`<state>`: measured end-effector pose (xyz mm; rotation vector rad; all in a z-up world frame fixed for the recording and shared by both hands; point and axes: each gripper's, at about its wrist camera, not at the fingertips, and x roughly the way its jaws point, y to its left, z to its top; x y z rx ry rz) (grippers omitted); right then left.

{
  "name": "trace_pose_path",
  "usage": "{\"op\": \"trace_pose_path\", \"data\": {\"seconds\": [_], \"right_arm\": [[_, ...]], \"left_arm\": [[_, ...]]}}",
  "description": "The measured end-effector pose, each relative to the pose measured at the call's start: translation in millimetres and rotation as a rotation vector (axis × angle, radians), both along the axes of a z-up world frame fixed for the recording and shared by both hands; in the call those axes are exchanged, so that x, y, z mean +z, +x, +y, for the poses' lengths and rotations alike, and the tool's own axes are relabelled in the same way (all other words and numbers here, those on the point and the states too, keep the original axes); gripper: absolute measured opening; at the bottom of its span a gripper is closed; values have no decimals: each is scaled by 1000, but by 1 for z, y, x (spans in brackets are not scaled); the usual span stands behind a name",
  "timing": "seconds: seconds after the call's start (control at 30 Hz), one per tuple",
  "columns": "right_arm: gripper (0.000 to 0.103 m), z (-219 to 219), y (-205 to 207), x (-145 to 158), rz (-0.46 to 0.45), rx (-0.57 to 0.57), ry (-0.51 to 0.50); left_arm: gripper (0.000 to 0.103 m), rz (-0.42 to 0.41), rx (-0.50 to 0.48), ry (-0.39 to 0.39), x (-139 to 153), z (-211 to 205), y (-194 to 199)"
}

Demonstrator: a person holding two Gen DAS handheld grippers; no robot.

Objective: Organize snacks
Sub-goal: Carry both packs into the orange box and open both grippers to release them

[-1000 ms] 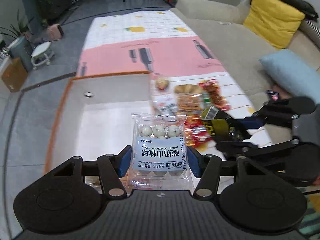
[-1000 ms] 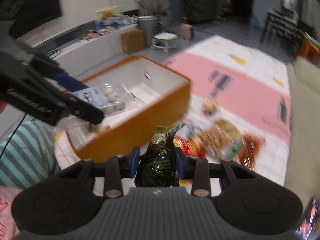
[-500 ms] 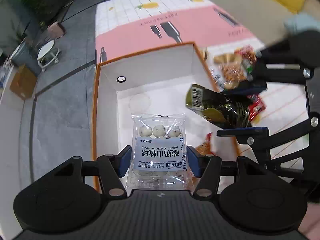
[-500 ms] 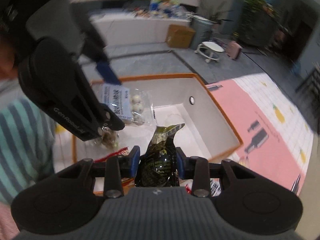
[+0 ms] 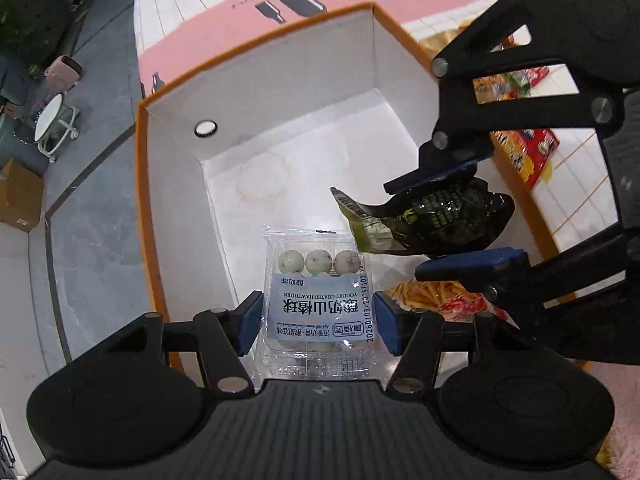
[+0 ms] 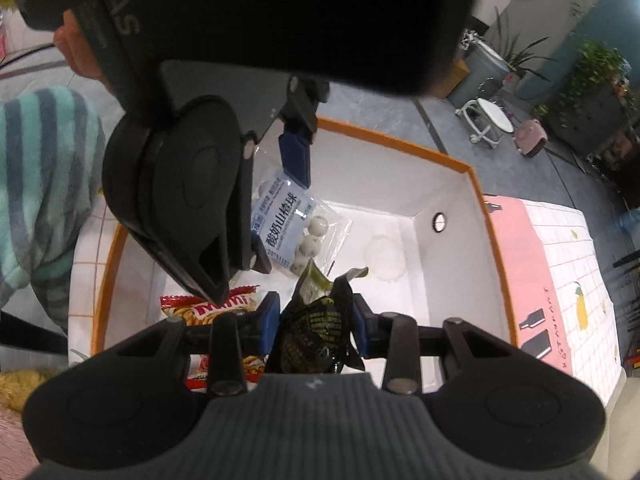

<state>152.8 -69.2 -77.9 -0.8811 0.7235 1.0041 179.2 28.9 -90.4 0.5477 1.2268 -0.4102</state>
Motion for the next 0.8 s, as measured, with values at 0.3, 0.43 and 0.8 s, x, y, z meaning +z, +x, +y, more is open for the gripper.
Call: {"op": "trace_pose_path", "data": {"seconds": [0.3, 0.43, 0.8], "right_arm": [[35, 15, 16, -25, 81, 7, -74], [37, 15, 21, -32, 139, -15, -71], [44, 19, 27, -36, 162, -33, -73]], "left_arm": [[67, 53, 14, 9, -16, 11, 10], [68, 87, 12, 16, -24, 10, 9], [71, 119, 31, 41, -33, 6, 4]]}}
